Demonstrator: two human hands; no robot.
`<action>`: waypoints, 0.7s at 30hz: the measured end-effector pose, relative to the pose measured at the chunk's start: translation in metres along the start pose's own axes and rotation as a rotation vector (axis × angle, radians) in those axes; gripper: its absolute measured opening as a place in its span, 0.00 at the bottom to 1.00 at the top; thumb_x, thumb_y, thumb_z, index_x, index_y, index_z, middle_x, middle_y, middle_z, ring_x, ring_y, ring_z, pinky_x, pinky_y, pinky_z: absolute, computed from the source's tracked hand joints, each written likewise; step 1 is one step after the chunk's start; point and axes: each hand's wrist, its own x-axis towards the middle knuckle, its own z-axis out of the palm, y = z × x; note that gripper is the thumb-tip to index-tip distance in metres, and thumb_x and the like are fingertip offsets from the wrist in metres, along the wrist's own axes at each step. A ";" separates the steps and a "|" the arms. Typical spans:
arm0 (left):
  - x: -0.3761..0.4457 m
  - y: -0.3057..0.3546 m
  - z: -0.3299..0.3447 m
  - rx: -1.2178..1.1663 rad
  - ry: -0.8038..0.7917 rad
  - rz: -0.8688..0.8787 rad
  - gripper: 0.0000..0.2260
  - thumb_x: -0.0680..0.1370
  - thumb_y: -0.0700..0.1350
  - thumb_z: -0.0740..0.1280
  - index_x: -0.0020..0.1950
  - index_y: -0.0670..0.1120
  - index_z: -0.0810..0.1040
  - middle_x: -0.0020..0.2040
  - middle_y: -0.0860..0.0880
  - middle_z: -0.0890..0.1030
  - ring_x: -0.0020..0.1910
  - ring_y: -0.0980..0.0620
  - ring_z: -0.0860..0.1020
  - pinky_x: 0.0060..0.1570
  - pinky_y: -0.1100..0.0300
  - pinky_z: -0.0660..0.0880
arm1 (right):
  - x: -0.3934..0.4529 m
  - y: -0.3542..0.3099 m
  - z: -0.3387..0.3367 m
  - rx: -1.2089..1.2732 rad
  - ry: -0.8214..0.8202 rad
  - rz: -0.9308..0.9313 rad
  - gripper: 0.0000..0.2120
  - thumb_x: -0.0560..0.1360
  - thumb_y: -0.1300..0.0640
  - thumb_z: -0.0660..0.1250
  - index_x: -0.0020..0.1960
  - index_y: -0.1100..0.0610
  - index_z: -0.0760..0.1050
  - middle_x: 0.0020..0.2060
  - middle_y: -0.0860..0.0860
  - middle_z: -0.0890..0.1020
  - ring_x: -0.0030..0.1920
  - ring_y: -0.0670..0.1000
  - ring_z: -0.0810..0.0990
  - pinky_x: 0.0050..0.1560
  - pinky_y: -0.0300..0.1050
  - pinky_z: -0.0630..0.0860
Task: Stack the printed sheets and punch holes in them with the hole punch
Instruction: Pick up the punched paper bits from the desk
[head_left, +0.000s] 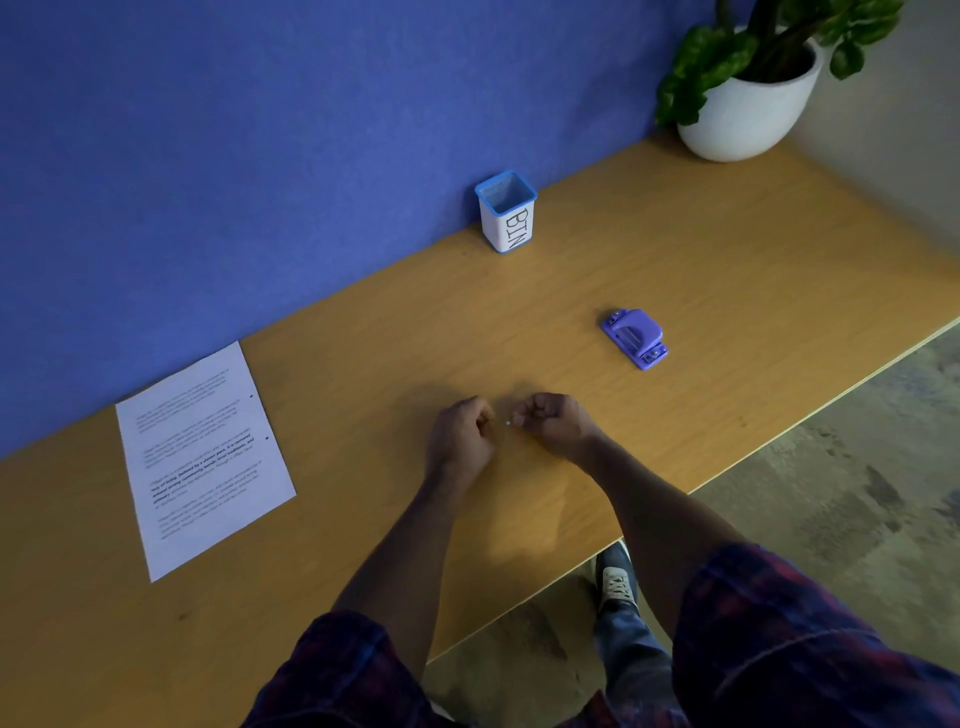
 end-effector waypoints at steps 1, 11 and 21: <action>0.001 0.003 0.002 0.007 -0.001 0.027 0.07 0.73 0.36 0.68 0.46 0.45 0.84 0.44 0.47 0.85 0.44 0.47 0.83 0.44 0.54 0.80 | -0.001 0.001 -0.001 -0.008 -0.001 -0.001 0.03 0.77 0.62 0.72 0.46 0.56 0.83 0.36 0.45 0.81 0.37 0.43 0.75 0.41 0.40 0.72; 0.009 0.020 0.009 0.184 -0.055 0.100 0.06 0.77 0.44 0.71 0.48 0.44 0.87 0.46 0.42 0.85 0.47 0.40 0.83 0.41 0.53 0.75 | -0.002 0.002 -0.004 -0.020 -0.008 -0.040 0.06 0.77 0.66 0.69 0.53 0.64 0.82 0.48 0.58 0.87 0.45 0.47 0.81 0.47 0.35 0.75; 0.003 0.020 0.023 0.385 -0.032 0.112 0.09 0.82 0.39 0.62 0.59 0.42 0.78 0.60 0.43 0.77 0.58 0.44 0.78 0.52 0.52 0.76 | -0.002 0.005 -0.007 -0.066 0.021 -0.067 0.05 0.76 0.65 0.69 0.49 0.59 0.83 0.41 0.46 0.84 0.41 0.40 0.80 0.46 0.34 0.75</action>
